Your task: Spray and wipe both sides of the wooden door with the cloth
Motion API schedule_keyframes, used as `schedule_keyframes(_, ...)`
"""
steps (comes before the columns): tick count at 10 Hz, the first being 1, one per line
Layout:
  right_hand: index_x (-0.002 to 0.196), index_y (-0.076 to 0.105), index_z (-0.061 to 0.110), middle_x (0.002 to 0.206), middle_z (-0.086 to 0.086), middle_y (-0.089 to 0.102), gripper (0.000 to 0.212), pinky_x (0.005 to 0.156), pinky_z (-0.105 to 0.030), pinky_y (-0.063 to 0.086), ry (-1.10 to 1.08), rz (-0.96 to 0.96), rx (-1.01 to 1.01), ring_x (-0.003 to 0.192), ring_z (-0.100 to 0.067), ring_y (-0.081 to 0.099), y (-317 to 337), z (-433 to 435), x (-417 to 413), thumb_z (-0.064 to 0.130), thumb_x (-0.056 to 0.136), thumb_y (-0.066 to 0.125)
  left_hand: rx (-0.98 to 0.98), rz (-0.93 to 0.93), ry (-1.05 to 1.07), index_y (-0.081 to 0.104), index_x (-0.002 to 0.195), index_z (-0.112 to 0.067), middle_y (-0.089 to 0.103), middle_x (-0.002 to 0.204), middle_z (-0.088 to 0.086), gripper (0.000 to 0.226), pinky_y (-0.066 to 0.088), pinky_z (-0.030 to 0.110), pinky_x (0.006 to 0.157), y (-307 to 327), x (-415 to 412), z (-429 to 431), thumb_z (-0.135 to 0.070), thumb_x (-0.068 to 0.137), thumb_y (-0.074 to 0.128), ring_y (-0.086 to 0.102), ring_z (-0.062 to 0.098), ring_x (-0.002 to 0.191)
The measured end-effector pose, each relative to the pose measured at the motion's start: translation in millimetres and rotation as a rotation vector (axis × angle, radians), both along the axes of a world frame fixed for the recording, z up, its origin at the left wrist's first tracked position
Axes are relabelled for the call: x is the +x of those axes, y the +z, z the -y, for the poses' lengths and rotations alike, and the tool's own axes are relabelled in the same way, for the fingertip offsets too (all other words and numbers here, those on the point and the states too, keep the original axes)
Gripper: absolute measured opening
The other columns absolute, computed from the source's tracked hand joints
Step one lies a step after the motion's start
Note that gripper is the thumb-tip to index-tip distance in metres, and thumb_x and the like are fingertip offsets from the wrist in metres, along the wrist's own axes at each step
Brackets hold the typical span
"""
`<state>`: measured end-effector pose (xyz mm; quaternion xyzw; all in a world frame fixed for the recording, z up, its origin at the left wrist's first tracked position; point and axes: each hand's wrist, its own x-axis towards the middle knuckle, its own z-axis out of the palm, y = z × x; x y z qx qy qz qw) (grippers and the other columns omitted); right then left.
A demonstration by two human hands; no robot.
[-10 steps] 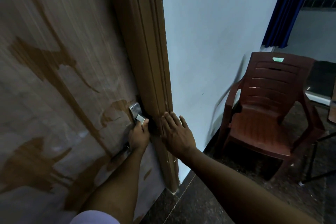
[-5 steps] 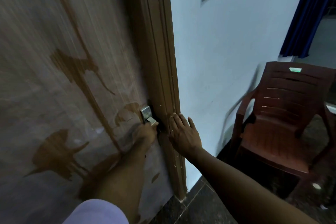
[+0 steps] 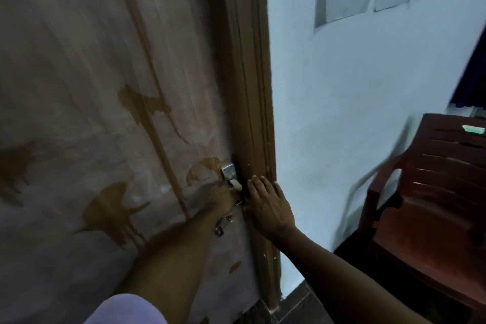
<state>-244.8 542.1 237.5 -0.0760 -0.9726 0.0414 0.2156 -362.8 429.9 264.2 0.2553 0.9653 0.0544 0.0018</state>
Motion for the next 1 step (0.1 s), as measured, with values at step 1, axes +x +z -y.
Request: schedule_keyframes(1,0.142,0.049,0.009,0.146,-0.01,0.049,0.063,0.112,-0.046,0.036,0.083,-0.05,0.007,0.136,-0.03,0.045,11.8,14.0,-17.3,0.045,0.09,0.049,0.103,-0.299,0.071,0.055,0.111,-0.021,0.065,0.107,0.005,0.041,0.048,0.034,0.074,17.2,14.8,36.1,-0.051,0.093,0.034,0.063,0.027,0.095)
